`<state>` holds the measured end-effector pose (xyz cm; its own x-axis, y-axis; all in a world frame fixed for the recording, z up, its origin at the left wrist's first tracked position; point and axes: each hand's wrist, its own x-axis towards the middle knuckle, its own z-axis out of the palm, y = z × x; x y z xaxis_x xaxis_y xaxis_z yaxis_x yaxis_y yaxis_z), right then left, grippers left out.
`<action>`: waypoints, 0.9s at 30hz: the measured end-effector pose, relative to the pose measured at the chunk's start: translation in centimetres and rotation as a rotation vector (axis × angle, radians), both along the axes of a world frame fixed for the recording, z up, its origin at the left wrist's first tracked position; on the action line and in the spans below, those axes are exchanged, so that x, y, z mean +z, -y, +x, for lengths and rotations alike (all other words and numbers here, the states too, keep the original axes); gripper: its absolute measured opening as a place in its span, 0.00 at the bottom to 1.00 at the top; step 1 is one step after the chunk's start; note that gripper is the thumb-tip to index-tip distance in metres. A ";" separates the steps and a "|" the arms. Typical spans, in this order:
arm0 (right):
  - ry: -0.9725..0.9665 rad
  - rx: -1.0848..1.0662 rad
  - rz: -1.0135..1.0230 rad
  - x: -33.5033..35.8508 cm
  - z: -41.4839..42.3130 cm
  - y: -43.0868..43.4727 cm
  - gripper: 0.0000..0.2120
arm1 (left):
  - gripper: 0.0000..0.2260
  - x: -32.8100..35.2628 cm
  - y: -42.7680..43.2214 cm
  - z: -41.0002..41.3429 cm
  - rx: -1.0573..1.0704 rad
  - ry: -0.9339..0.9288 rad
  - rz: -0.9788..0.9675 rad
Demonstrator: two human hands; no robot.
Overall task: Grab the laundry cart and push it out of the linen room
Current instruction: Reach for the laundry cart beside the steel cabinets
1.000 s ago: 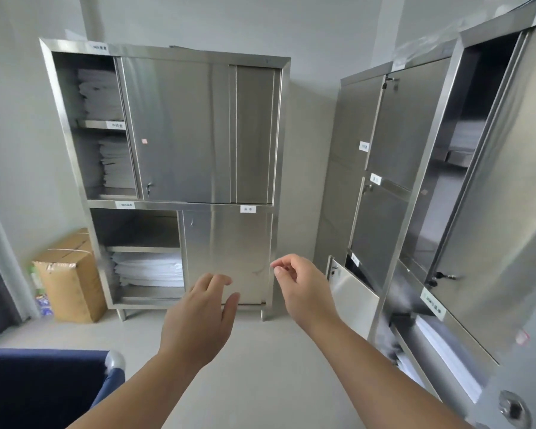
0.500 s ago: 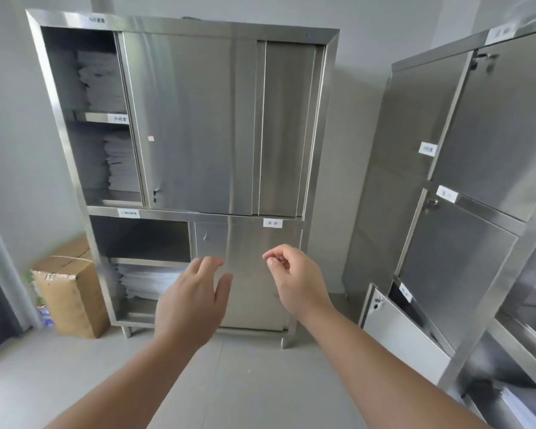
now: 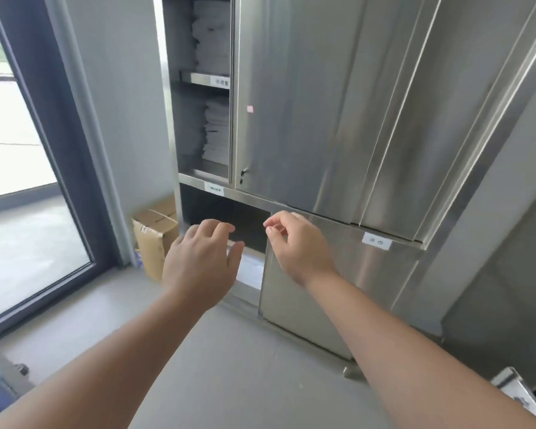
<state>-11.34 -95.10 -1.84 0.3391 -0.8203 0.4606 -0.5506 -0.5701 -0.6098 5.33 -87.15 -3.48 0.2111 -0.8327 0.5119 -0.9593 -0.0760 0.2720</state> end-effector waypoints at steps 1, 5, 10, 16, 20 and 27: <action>-0.038 0.056 0.008 -0.4 1.0 1.9 0.06 | 0.19 -0.3 1.0 0.6 0.046 0.013 0.036; -0.080 0.243 0.085 -2.3 4.9 9.3 0.10 | 0.18 -1.7 4.9 2.9 0.242 -0.100 0.091; -0.193 0.473 0.164 -3.2 11.2 15.7 0.13 | 0.19 -2.7 7.5 6.0 0.505 -0.247 0.099; -0.162 0.697 0.136 -3.6 20.7 16.6 0.11 | 0.19 -4.3 5.6 11.1 0.789 -0.303 0.112; -0.145 0.832 0.080 -4.4 26.2 14.8 0.12 | 0.20 -5.3 2.9 14.4 0.923 -0.337 0.093; -0.132 1.014 0.051 -4.4 34.6 8.9 0.09 | 0.20 -4.9 -1.9 19.1 1.097 -0.334 0.061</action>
